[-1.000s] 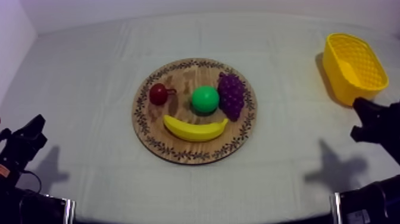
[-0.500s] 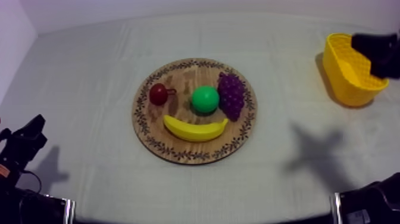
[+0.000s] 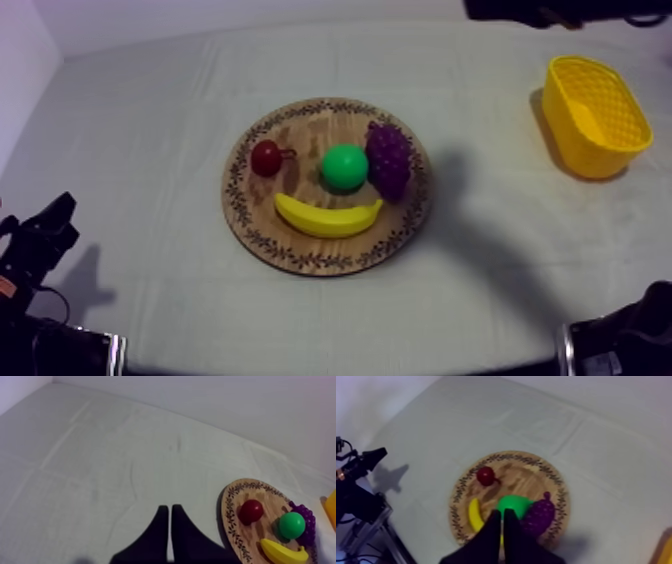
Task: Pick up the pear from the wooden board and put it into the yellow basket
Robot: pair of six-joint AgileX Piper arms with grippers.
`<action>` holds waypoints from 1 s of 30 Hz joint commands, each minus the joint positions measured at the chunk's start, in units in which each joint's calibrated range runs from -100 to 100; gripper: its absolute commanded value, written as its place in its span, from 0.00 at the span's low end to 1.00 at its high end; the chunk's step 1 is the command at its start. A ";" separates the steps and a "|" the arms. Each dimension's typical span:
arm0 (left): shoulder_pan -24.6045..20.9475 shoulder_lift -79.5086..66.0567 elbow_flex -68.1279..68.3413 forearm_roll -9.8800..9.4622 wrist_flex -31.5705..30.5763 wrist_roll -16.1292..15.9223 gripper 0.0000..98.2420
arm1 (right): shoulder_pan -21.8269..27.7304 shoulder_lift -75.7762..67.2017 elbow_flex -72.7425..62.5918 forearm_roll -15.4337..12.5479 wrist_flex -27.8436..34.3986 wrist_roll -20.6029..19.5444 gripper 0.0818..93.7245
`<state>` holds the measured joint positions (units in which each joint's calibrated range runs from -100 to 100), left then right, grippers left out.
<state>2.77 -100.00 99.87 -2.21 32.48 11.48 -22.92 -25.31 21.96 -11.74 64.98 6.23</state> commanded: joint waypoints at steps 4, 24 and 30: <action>0.01 0.00 0.02 -0.02 0.01 0.00 0.00 | -3.43 10.29 -2.32 1.42 -0.99 -3.10 0.05; 0.01 0.00 0.02 -0.02 0.01 -0.01 0.00 | -7.02 20.39 4.31 8.46 -15.39 -9.42 0.57; 0.01 0.00 0.02 -0.02 0.01 0.00 0.00 | -7.05 22.57 5.39 10.24 -17.45 -10.77 0.64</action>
<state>2.77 -100.00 99.87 -2.21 32.48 11.48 -29.95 -3.14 27.27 -1.61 47.58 -4.29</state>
